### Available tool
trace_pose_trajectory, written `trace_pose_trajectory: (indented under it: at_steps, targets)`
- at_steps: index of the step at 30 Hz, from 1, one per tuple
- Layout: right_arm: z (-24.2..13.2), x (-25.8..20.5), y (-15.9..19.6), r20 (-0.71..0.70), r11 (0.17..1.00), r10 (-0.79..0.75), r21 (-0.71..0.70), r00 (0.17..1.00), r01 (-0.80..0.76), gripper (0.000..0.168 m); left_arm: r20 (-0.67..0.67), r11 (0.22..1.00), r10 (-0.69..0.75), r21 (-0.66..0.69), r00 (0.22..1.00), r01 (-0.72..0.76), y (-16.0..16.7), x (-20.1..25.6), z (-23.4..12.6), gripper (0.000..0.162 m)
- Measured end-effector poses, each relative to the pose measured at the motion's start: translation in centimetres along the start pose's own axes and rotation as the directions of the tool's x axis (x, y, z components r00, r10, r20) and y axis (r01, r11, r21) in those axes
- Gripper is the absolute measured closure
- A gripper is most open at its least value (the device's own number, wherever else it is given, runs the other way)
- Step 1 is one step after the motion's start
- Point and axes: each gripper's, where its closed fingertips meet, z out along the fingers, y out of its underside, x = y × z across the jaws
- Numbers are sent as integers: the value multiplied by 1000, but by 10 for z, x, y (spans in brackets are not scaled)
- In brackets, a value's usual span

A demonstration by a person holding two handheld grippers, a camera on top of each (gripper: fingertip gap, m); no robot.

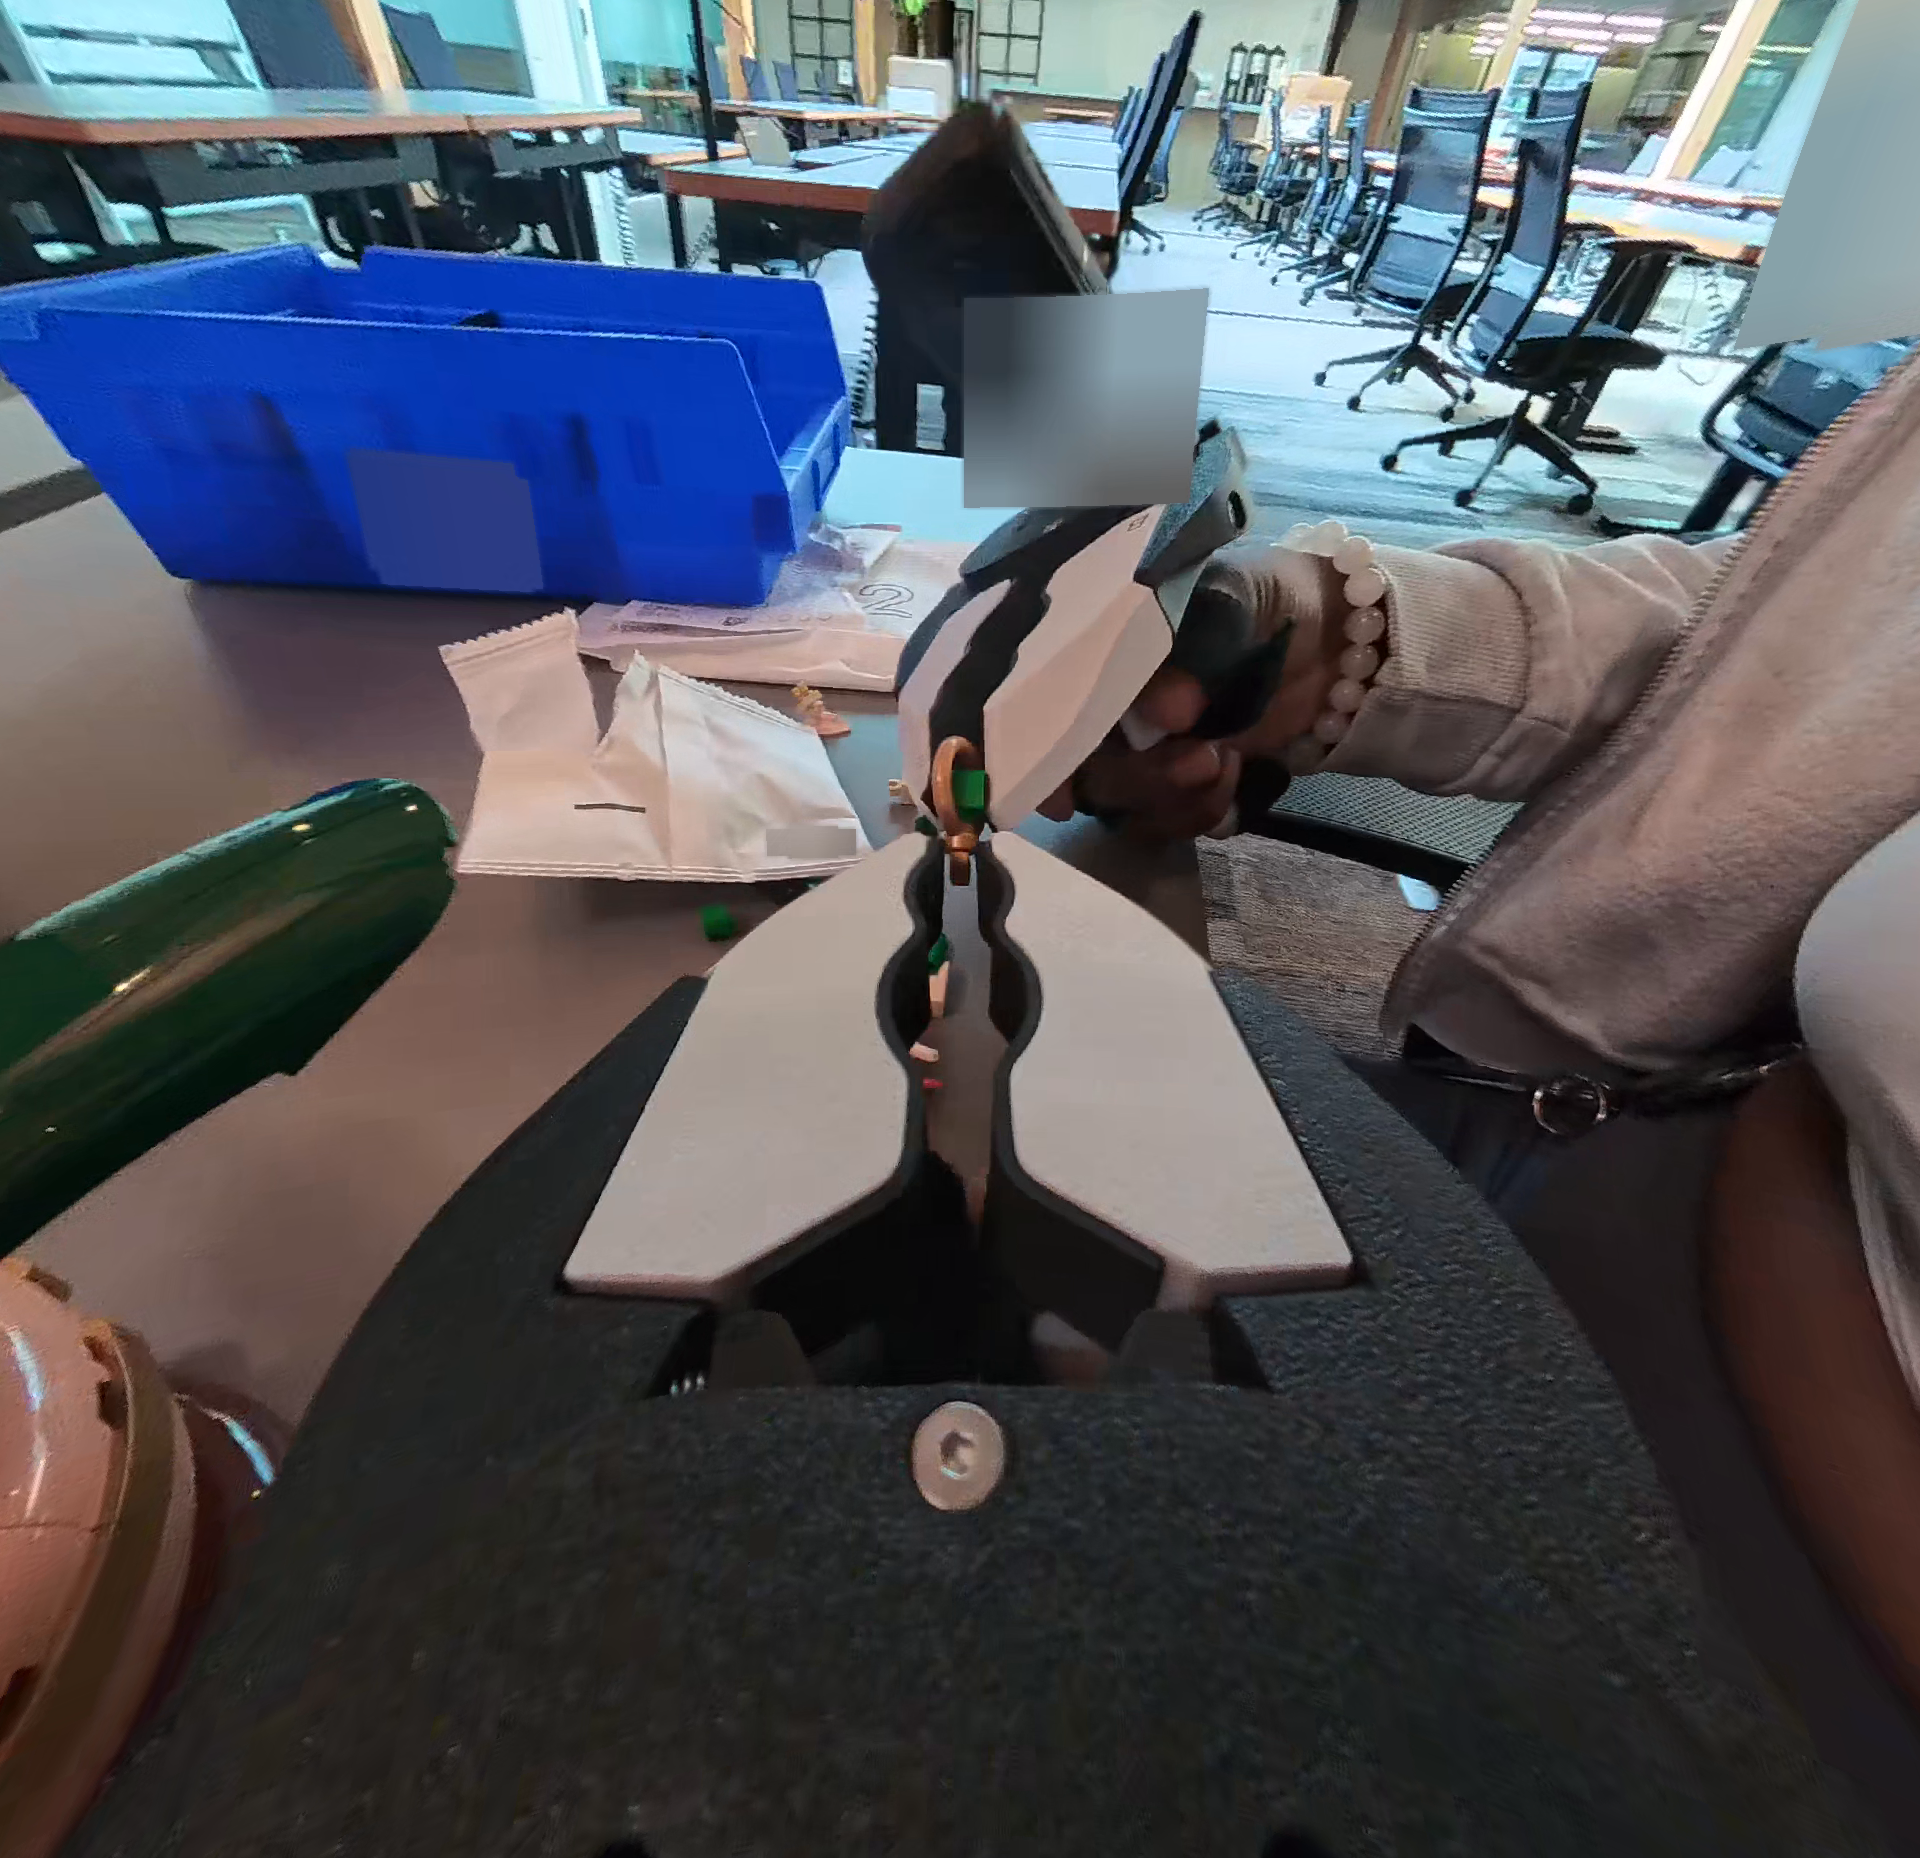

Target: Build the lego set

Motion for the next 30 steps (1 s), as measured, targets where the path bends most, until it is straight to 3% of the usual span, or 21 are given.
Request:
trace_pose_trajectory:
  at_steps: [4, 10, 13, 17, 20, 21, 25, 30]
  targets:
    - [3, -1, 3, 10, 999, -32, -28, 999, 33, 163, -12, 1000, 4, -8, 1000, -5, 3, 3, -3, 158]
    - [3, -4, 11, -28, 925, -351, -168, 936, 342, 148, -61, 995, 38, -92, 997, -44, 12, 11, -5, 158]
    - [6, -10, 12, 7, 880, -430, -218, 903, 422, 162, -72, 990, 62, -124, 995, -71, 15, 15, -5, 158]
    - [5, -11, 20, 58, 829, -474, -305, 878, 468, 162, -85, 978, 110, -167, 990, -123, 18, 19, -8, 158]
    - [5, -5, 27, 56, 772, -520, -396, 852, 497, 151, -95, 975, 120, -178, 988, -136, 19, 21, -9, 158]
    - [5, -5, 31, 73, 748, -538, -419, 840, 515, 158, -93, 973, 124, -184, 988, -139, 19, 21, -9, 158]
    - [8, -4, 30, 83, 731, -558, -421, 825, 537, 162, -77, 966, 143, -204, 987, -156, 20, 19, -12, 159]
    - [12, -12, 25, 70, 779, -544, -327, 836, 534, 163, -82, 976, 109, -180, 991, -122, 15, 20, -19, 160]
